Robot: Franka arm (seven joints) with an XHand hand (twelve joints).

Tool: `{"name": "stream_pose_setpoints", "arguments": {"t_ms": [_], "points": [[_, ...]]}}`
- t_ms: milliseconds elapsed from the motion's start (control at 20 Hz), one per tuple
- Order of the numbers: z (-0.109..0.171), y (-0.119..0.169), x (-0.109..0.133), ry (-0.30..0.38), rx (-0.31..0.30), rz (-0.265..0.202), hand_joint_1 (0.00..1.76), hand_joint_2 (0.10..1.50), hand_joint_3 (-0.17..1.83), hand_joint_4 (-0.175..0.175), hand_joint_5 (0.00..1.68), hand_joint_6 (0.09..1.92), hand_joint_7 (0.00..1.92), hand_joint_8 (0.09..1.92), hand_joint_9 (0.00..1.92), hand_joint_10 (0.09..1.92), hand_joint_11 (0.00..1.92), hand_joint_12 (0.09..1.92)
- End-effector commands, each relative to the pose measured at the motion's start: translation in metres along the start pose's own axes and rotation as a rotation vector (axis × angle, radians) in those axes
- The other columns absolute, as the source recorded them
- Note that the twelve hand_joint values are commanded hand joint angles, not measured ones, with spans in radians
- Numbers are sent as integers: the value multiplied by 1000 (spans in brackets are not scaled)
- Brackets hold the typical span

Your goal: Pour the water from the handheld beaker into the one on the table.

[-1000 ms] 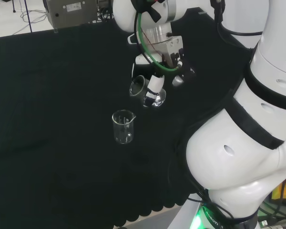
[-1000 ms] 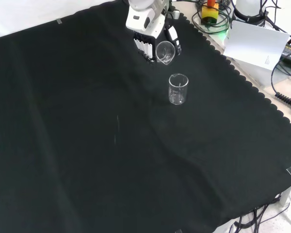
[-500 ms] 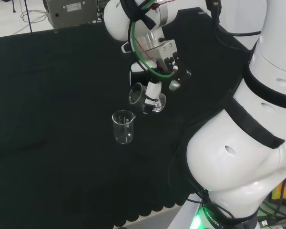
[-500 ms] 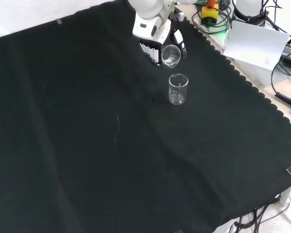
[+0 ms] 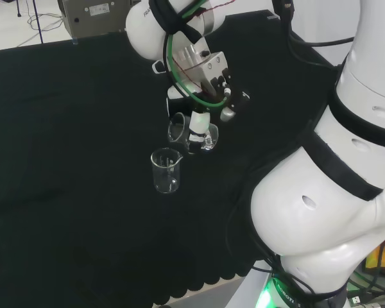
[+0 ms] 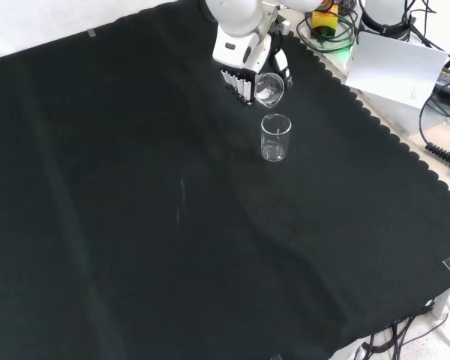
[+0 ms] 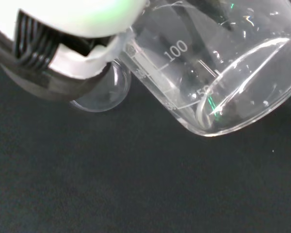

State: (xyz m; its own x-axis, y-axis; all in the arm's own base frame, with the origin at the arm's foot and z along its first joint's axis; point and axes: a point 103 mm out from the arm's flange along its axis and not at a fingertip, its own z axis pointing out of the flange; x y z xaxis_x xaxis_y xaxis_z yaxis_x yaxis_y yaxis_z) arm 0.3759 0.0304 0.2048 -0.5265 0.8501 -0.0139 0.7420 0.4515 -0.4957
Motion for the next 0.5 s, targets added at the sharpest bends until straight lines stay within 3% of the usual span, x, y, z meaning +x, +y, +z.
{"name": "stream_pose_setpoints", "arguments": {"t_ms": [50,500], "points": [[16,7,6,-86,135,36,1315,604,724,-175,1299,629,1354,594,1761,87,1409,666],[17,10,6,-88,172,43,1314,605,727,-175,1294,639,1349,604,1762,87,1409,668]]}}
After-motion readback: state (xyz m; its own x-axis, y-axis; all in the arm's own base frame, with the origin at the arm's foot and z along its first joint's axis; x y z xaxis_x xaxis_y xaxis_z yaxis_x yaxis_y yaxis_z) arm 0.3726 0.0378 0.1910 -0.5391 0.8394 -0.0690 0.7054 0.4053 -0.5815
